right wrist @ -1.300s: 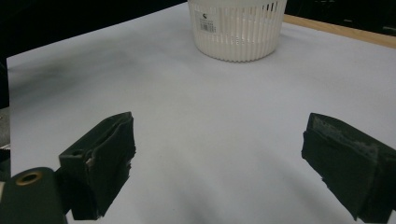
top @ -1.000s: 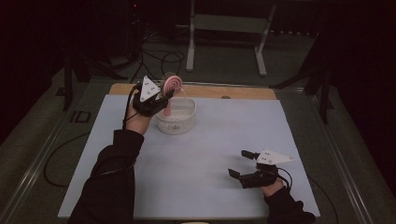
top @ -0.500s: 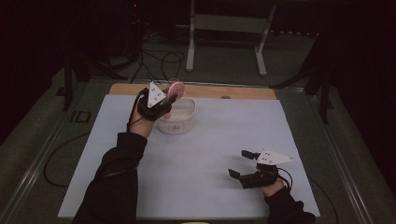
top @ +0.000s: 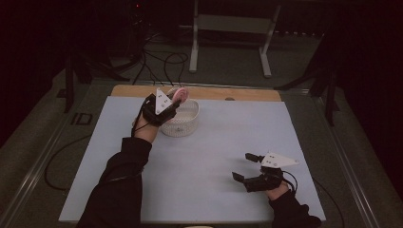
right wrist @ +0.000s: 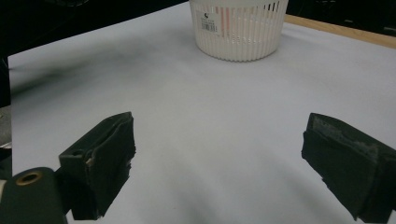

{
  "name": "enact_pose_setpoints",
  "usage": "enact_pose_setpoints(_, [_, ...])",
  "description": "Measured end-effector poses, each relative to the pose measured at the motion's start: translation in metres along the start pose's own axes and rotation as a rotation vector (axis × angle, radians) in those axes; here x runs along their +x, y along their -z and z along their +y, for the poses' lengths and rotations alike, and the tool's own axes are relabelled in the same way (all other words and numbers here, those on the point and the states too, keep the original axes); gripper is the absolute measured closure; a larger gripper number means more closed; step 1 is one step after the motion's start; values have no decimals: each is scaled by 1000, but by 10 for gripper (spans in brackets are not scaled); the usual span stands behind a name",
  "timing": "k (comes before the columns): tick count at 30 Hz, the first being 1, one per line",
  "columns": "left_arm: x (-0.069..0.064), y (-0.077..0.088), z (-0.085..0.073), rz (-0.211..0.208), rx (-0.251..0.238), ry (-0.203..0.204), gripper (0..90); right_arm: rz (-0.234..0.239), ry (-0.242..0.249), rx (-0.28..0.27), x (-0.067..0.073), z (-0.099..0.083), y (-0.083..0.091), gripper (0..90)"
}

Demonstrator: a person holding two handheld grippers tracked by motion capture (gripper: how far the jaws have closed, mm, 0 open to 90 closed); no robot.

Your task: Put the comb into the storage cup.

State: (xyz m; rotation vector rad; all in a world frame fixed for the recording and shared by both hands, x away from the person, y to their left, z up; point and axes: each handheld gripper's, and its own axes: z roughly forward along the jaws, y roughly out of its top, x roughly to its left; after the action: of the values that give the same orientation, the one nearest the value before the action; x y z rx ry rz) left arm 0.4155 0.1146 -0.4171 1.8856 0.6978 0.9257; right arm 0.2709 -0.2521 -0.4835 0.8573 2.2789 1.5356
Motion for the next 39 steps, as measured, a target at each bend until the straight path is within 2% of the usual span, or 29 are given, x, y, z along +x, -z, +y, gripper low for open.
enact_pose_setpoints(1, [-2,-1,0,6,4,-21,648,0,2,3,0,0,0,92])
enact_pose_setpoints(3, [-4,-1,-1,10,3,-31,648,-1,3,3,0,0,0,92])
enact_pose_setpoints(10, [-6,-4,-4,24,-2,-36,648,1,0,0,0,0,0,93])
enact_pose_setpoints(17, [-11,-9,-8,8,13,-34,647,2,0,3,0,0,0,93])
enact_pose_setpoints(21, [-15,-11,-7,11,14,-51,647,0,-1,0,0,0,1,93])
enact_pose_setpoints(27, [-24,-13,-5,15,25,-89,645,1,0,1,0,0,0,93])
enact_pose_setpoints(29, [-28,-14,-4,11,27,-117,645,2,0,2,0,0,0,93])
enact_pose_setpoints(39, [-41,-17,-3,-1,38,-174,643,-2,-6,2,-1,0,1,93])
